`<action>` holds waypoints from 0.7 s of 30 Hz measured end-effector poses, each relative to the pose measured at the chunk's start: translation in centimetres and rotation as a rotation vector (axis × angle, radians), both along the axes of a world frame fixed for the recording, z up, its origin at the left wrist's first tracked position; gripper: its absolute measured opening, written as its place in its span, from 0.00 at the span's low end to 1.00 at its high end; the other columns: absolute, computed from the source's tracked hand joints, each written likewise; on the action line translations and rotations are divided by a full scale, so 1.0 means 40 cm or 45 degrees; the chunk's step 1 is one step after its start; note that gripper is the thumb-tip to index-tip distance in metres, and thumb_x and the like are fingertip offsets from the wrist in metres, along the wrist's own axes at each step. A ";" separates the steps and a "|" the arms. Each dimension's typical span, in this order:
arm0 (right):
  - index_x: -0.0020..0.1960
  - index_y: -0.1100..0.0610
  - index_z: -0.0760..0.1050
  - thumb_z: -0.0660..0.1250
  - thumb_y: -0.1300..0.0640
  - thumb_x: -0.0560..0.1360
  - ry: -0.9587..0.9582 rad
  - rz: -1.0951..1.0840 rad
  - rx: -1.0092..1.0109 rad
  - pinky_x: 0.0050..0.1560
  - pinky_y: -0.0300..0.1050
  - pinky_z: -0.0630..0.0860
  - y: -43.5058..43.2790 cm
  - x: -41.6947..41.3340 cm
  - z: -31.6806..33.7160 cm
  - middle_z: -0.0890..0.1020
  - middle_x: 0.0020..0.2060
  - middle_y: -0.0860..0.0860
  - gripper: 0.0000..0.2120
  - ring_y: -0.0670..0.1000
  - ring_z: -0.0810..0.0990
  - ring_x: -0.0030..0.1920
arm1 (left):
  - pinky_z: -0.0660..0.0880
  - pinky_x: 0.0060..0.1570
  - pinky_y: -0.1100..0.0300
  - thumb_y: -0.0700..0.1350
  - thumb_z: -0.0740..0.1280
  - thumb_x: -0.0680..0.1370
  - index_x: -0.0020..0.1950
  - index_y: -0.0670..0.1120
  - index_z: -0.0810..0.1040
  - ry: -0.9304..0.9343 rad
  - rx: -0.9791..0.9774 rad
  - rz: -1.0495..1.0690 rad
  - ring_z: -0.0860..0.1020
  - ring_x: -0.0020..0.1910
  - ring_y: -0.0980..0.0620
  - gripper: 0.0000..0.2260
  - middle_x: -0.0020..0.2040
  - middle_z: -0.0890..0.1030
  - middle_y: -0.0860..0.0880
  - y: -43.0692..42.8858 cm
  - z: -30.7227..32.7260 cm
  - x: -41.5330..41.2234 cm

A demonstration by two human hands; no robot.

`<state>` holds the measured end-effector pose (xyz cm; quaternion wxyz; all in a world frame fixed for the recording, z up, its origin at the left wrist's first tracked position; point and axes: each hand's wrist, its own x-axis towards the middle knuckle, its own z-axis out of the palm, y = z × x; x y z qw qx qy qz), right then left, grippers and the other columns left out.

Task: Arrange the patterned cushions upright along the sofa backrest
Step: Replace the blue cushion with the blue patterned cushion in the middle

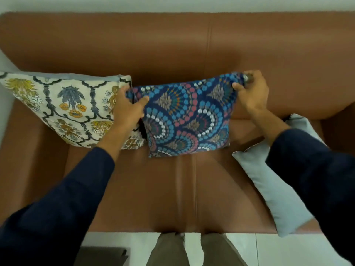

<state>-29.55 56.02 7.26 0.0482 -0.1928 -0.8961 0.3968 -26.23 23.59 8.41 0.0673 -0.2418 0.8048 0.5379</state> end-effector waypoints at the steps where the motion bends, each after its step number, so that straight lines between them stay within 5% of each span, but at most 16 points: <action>1: 0.66 0.60 0.71 0.71 0.57 0.77 -0.011 0.004 0.034 0.62 0.50 0.74 -0.013 -0.008 -0.003 0.75 0.63 0.59 0.20 0.57 0.77 0.61 | 0.78 0.65 0.47 0.48 0.72 0.79 0.80 0.50 0.61 0.058 -0.067 -0.063 0.75 0.67 0.48 0.33 0.76 0.69 0.44 0.026 -0.015 0.013; 4: 0.71 0.59 0.68 0.65 0.53 0.80 0.161 0.207 0.333 0.59 0.54 0.73 -0.084 0.043 -0.017 0.70 0.68 0.61 0.22 0.61 0.74 0.64 | 0.64 0.74 0.36 0.51 0.70 0.76 0.82 0.49 0.57 0.268 -0.685 -0.470 0.62 0.79 0.37 0.37 0.82 0.58 0.39 0.099 -0.077 0.101; 7: 0.75 0.57 0.68 0.62 0.47 0.81 0.393 0.759 0.768 0.66 0.59 0.67 -0.162 0.140 -0.099 0.67 0.75 0.62 0.25 0.63 0.66 0.73 | 0.59 0.74 0.33 0.52 0.69 0.75 0.83 0.49 0.55 0.456 -1.173 -0.918 0.57 0.81 0.36 0.39 0.83 0.54 0.38 0.131 -0.142 0.156; 13: 0.81 0.54 0.58 0.53 0.46 0.83 -0.087 1.094 1.069 0.75 0.64 0.58 -0.159 0.322 -0.325 0.57 0.80 0.56 0.28 0.58 0.55 0.80 | 0.46 0.78 0.34 0.52 0.64 0.80 0.84 0.51 0.42 0.181 -1.321 -1.418 0.40 0.83 0.42 0.39 0.82 0.33 0.45 0.107 -0.307 0.234; 19: 0.82 0.51 0.50 0.49 0.40 0.83 -0.577 1.276 0.989 0.78 0.62 0.42 -0.117 0.402 -0.452 0.45 0.82 0.51 0.31 0.54 0.44 0.81 | 0.48 0.77 0.32 0.64 0.64 0.78 0.84 0.52 0.43 -0.373 -1.256 -1.615 0.42 0.83 0.40 0.43 0.84 0.36 0.43 0.119 -0.396 0.311; 21: 0.81 0.53 0.55 0.49 0.39 0.83 -0.608 1.064 0.869 0.77 0.62 0.45 -0.076 0.438 -0.435 0.55 0.81 0.54 0.31 0.57 0.49 0.81 | 0.50 0.77 0.34 0.63 0.67 0.77 0.84 0.53 0.47 -0.549 -1.142 -1.686 0.45 0.83 0.40 0.43 0.85 0.43 0.44 0.144 -0.396 0.347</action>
